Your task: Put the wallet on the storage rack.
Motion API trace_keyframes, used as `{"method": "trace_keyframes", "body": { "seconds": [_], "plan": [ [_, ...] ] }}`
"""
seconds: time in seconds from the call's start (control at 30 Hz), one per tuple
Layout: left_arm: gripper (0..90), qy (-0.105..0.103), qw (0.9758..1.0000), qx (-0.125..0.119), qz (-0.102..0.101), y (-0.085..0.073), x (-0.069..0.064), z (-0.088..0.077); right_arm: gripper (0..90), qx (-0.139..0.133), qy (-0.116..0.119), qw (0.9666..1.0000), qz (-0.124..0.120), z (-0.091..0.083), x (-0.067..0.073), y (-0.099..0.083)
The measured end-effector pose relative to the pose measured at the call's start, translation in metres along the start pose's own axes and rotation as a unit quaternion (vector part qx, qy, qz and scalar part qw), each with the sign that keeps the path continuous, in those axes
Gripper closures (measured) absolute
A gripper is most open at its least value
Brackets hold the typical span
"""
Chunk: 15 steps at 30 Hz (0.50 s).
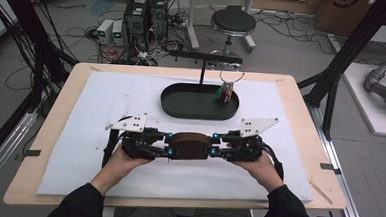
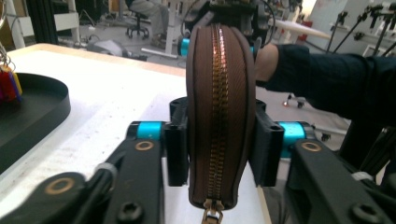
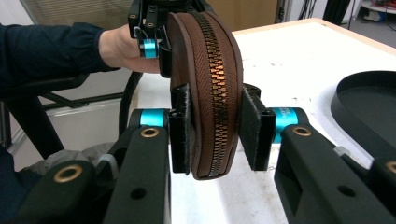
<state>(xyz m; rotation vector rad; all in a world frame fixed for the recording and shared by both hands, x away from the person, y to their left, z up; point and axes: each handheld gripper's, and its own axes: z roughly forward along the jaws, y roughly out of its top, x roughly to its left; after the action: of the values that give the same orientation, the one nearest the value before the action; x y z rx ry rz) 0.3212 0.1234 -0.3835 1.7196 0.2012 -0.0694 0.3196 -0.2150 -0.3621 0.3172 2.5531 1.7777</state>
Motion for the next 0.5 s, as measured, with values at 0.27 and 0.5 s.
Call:
{"method": "trace_keyframes", "body": {
  "seconds": [0.27,0.5],
  "plan": [
    [66.7,0.008,0.9999,0.004,0.009,0.002,-0.001,0.000,60.2,-0.011,-0.001,0.9999,0.011,0.002,-0.003,-0.005],
    [66.9,0.032,0.9994,0.006,0.014,0.004,0.000,-0.003,39.0,-0.023,-0.063,0.9974,0.029,-0.021,-0.014,-0.007]
  ]
}}
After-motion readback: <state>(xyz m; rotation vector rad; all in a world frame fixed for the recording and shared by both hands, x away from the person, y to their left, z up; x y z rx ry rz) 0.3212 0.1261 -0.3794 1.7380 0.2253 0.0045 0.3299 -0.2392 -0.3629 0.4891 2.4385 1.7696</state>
